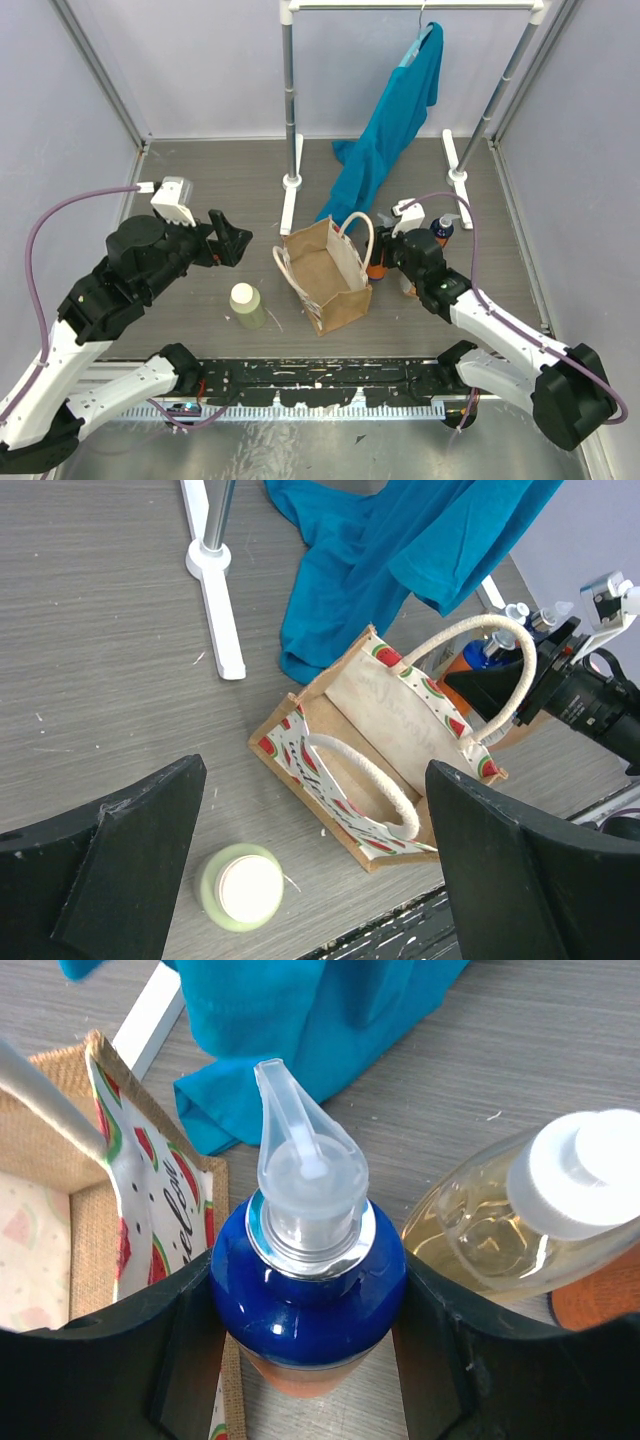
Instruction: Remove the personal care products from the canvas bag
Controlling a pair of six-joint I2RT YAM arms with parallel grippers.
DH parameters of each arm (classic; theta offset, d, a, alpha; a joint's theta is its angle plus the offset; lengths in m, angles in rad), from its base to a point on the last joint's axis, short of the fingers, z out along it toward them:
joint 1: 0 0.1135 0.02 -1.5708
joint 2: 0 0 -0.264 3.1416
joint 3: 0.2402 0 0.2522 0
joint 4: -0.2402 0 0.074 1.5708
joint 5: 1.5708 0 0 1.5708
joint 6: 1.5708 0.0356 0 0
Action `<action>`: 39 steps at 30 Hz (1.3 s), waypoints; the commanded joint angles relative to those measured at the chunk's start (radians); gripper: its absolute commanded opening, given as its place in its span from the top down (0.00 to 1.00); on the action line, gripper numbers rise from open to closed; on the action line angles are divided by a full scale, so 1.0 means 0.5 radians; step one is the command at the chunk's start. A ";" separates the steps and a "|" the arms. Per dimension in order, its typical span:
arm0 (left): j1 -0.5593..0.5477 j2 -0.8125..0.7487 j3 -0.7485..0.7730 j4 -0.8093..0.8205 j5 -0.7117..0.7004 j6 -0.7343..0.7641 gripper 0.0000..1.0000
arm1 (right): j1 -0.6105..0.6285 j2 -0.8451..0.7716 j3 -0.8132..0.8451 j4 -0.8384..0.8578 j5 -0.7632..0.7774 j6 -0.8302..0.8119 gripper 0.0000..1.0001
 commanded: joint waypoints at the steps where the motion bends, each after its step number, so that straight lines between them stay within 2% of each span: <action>1: -0.004 -0.017 -0.048 0.097 -0.050 -0.022 0.01 | 0.026 -0.032 -0.076 0.475 0.019 -0.018 0.91; 6: -0.001 -0.018 -0.066 0.109 -0.063 -0.026 0.01 | 0.053 0.036 -0.148 0.578 0.040 -0.051 0.88; 8: -0.003 -0.020 -0.074 0.109 -0.070 -0.025 0.01 | 0.065 0.059 -0.144 0.585 0.045 -0.068 0.80; 10: -0.003 -0.023 -0.078 0.111 -0.074 -0.025 0.01 | 0.077 0.066 -0.135 0.582 0.049 -0.085 0.66; 13: -0.001 -0.027 -0.081 0.116 -0.077 -0.028 0.01 | 0.095 0.066 -0.107 0.558 0.064 -0.112 0.52; 17: -0.004 -0.030 -0.095 0.123 -0.080 -0.031 0.01 | 0.127 0.030 -0.065 0.512 0.064 -0.143 0.42; 29: -0.001 -0.008 -0.106 0.102 -0.144 -0.066 0.01 | 0.168 -0.013 -0.026 0.417 0.140 -0.182 0.22; 36: -0.002 -0.014 -0.100 0.091 -0.163 -0.061 0.00 | 0.193 -0.114 0.055 0.330 0.206 -0.206 0.20; 39: 0.000 -0.008 -0.107 0.063 -0.259 -0.048 0.01 | 0.195 -0.202 0.179 0.190 0.316 -0.221 0.18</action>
